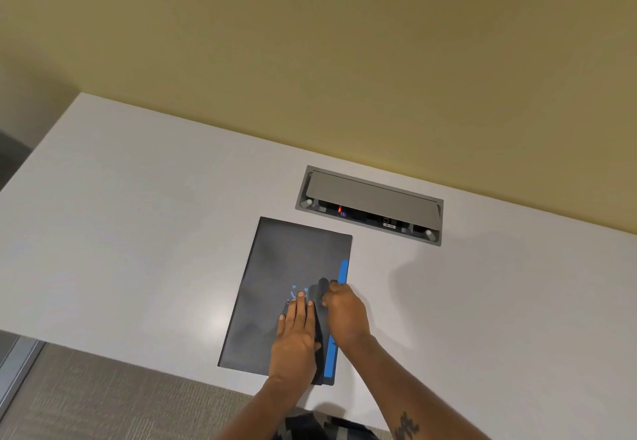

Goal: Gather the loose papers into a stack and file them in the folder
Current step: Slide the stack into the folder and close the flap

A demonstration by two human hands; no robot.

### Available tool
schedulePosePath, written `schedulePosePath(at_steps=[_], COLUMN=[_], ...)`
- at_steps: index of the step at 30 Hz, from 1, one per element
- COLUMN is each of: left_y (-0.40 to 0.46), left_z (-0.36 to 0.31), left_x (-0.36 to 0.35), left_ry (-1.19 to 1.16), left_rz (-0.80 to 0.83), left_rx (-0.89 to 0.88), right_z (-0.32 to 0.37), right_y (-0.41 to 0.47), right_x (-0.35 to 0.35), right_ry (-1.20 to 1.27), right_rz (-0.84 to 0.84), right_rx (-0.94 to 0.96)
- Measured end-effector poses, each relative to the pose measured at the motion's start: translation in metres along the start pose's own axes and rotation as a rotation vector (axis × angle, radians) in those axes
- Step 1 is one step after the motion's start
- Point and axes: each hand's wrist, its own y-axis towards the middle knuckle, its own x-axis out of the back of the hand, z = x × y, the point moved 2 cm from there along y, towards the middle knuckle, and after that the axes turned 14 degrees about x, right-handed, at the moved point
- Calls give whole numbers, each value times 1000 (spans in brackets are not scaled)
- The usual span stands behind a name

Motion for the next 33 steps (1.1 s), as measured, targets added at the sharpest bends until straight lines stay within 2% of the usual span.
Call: schedulePosePath(at_steps=[7, 10, 12, 16, 19, 23, 28, 33], left_y=[-1, -2, -3, 2, 12, 20, 21, 27], left_z=[-1, 4, 19, 67, 97, 122, 138, 170], left_x=[9, 20, 33, 62, 72, 64, 60, 70], left_ry=[-36, -235, -473, -794, -771, -653, -694, -755], left_rz=[27, 10, -78, -393, -452, -354, -296, -324], left_rx=[4, 11, 55, 269, 344, 418, 406, 466], right_z=[0, 0, -3, -14, -18, -19, -9, 17], right_y=[-2, -6, -13, -26, -29, -28, -32, -33], right_x=[1, 9, 13, 17, 16, 12, -3, -26], right_ry=[-91, -168, -164, 3, 159, 195, 326, 434], right_rz=[1, -3, -78, -199, -235, -233, -208, -177], right_rx=[55, 107, 153, 29, -72, -92, -108, -79])
